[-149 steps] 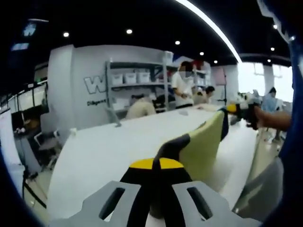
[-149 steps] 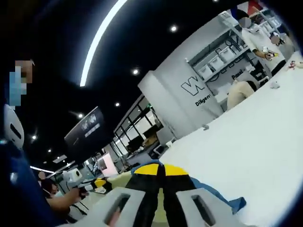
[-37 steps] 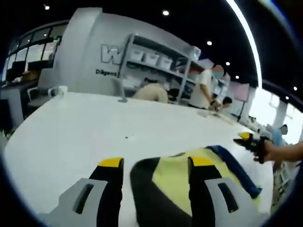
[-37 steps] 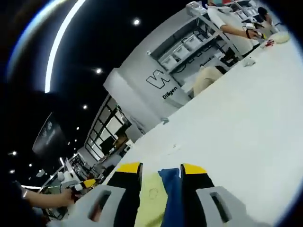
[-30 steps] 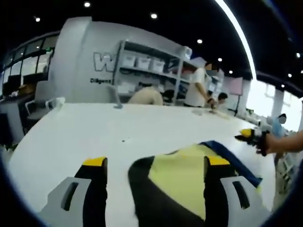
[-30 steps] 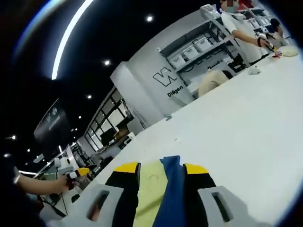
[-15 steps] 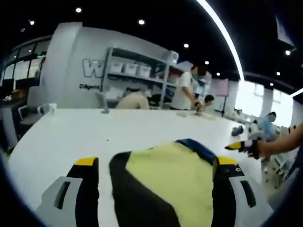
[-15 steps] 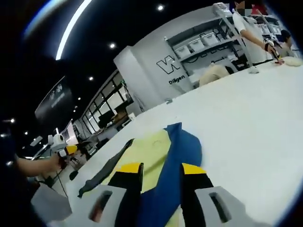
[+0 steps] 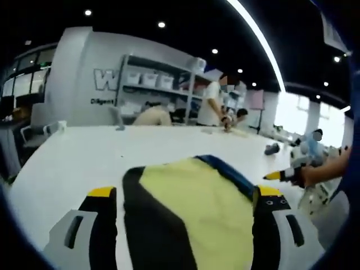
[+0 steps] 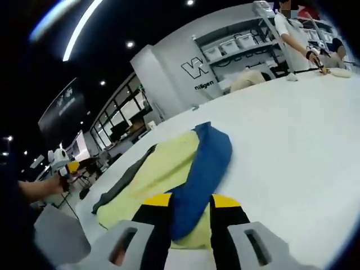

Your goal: Fold the garment on the visible template until the final outline fits inside the template.

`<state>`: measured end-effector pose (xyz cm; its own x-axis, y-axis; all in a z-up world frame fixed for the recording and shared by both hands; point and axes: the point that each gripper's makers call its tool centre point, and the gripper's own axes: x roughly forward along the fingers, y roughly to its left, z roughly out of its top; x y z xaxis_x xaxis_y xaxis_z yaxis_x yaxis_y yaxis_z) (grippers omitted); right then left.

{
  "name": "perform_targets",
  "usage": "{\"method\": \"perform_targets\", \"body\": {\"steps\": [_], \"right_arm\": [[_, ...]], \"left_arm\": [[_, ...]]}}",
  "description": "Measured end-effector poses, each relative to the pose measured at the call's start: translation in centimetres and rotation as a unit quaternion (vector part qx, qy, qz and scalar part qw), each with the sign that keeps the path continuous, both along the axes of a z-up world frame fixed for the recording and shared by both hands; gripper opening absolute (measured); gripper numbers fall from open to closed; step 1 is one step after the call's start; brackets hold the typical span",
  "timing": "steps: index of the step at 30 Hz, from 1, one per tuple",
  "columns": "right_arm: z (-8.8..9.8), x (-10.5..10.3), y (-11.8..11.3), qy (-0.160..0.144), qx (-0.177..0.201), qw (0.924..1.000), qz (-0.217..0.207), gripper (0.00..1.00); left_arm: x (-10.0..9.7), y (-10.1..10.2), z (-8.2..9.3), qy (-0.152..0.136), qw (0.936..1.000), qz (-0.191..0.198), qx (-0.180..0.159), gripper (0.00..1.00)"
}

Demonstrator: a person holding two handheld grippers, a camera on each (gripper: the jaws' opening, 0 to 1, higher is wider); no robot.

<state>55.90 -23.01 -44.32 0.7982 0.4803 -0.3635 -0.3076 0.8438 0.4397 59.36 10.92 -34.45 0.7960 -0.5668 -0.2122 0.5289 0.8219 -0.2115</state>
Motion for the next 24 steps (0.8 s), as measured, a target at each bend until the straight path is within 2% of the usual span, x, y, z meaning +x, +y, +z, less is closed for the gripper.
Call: {"method": "perform_targets", "body": {"steps": [3, 4, 10, 14, 18, 21, 24], "right_arm": [[-1.0, -1.0, -0.1, 0.011, -0.01, 0.9999, -0.007, 0.18], [-2.1, -1.1, -0.6, 0.016, -0.018, 0.9997, -0.01, 0.17], [-3.6, -1.4, -1.3, 0.021, -0.023, 0.9987, -0.041, 0.11], [-4.2, -1.6, -1.2, 0.023, -0.047, 0.9978, -0.04, 0.09], [-4.0, -1.7, -0.7, 0.018, -0.055, 0.9975, -0.041, 0.08], [-4.4, -1.8, -1.1, 0.021, -0.075, 0.9963, -0.036, 0.0], [-4.4, -2.0, -1.0, 0.015, -0.084, 0.9957, -0.035, 0.0]], "left_arm": [[-1.1, 0.1, 0.3, 0.001, 1.0, 0.003, -0.009, 0.99], [-1.5, 0.2, 0.3, 0.0, 1.0, 0.003, -0.008, 0.99], [-3.4, -0.1, 0.5, 0.002, 1.0, -0.008, 0.002, 0.99], [-4.4, -0.3, 1.2, 0.0, 0.9999, -0.012, 0.0, 0.99], [-5.0, -0.5, 1.5, -0.001, 0.9999, -0.013, -0.005, 0.99], [-5.4, -0.6, 1.6, -0.001, 0.9999, -0.012, -0.005, 0.99], [-5.8, -0.5, 1.5, 0.002, 0.9999, -0.012, -0.005, 0.99]]}}
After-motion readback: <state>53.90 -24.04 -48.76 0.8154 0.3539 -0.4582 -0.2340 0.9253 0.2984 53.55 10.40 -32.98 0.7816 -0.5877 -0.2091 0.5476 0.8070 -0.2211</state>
